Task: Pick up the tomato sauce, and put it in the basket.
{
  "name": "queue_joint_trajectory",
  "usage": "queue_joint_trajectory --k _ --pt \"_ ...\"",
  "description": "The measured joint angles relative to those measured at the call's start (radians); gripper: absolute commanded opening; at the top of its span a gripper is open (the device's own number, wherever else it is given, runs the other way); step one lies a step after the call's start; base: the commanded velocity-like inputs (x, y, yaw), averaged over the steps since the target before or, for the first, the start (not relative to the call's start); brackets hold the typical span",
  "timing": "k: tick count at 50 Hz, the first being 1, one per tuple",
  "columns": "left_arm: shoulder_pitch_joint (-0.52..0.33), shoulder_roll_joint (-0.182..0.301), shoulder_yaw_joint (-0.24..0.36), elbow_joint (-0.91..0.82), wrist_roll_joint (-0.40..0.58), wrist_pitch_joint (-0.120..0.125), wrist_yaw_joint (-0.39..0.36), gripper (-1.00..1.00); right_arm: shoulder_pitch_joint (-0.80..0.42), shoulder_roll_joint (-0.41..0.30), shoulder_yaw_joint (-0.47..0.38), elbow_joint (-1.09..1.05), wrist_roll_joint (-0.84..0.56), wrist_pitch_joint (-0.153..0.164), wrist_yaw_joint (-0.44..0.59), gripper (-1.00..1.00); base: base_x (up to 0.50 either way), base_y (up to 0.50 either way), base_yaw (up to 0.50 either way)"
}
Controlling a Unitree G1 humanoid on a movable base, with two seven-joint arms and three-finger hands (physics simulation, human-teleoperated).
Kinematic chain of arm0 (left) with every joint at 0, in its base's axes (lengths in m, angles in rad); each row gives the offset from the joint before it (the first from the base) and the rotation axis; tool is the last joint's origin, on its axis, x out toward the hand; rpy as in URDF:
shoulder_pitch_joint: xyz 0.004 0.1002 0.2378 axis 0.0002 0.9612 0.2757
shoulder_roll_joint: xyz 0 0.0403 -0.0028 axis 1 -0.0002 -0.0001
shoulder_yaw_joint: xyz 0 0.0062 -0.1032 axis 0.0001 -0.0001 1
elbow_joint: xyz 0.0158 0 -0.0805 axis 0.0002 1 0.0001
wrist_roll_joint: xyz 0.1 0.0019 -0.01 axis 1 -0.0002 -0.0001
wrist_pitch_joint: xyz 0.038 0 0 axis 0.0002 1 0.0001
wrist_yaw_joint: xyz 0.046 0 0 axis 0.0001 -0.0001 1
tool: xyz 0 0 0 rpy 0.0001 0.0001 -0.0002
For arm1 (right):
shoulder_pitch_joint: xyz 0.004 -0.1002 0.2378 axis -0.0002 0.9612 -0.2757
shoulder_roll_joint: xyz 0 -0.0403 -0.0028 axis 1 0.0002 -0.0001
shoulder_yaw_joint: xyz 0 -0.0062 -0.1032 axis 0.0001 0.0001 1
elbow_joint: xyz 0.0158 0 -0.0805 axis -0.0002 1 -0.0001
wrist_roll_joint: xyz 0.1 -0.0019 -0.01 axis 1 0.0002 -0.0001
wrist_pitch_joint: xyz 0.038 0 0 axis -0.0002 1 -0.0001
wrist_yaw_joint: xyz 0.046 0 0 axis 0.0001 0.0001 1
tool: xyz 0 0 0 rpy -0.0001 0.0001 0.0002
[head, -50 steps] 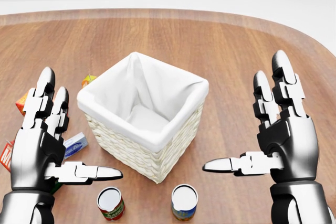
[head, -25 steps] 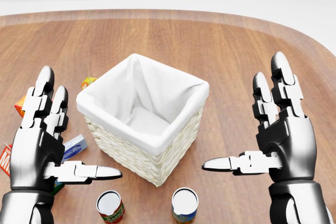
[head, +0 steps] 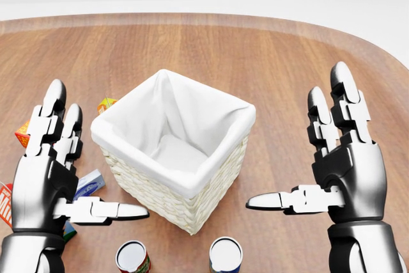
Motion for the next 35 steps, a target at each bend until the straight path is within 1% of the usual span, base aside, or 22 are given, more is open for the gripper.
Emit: queue_joint_trajectory --k 21,35 --pt "0.012 0.001 0.0 -0.021 0.051 0.0 -0.001 1.0 -0.018 -0.006 -0.014 0.008 0.005 0.0 -0.006 1.0 0.0 0.0 0.0" --pt "0.01 0.004 -0.001 -0.082 0.085 0.0 -0.004 1.0 -0.016 -0.006 -0.009 0.023 -0.004 0.0 -0.005 1.0 0.0 0.0 0.0"
